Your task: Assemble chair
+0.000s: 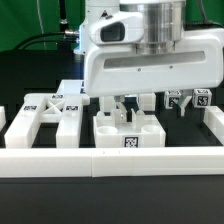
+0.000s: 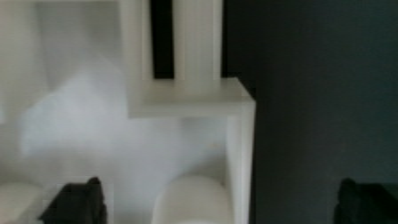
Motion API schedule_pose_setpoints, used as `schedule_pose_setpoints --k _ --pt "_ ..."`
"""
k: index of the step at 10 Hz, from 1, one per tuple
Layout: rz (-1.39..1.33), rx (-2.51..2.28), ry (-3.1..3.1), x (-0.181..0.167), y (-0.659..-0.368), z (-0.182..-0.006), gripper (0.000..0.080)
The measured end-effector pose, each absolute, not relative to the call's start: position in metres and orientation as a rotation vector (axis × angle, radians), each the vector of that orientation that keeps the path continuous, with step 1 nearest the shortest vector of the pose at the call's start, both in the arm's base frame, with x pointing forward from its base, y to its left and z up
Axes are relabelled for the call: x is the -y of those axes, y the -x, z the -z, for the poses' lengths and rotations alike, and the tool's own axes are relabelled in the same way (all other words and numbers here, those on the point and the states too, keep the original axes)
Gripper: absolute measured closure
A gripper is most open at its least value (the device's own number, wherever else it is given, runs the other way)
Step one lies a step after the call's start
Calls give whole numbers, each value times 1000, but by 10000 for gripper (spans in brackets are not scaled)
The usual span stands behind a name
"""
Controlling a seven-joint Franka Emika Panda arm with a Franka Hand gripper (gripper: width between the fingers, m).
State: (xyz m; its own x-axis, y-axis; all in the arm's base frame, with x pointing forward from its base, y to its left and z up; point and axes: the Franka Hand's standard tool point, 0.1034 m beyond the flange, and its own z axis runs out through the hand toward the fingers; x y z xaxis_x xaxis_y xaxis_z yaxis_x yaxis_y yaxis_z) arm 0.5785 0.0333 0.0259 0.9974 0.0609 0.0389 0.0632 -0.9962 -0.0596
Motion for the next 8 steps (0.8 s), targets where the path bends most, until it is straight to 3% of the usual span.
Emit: schedule_pose_setpoints --k 3,6,7,8 --pt "73 129 3078 -35 -576 -10 150" --pt "111 129 3079 -35 -576 -6 150" --pt "111 129 3079 -35 -576 -6 266" --pt "111 129 3079 -35 -576 -6 266"
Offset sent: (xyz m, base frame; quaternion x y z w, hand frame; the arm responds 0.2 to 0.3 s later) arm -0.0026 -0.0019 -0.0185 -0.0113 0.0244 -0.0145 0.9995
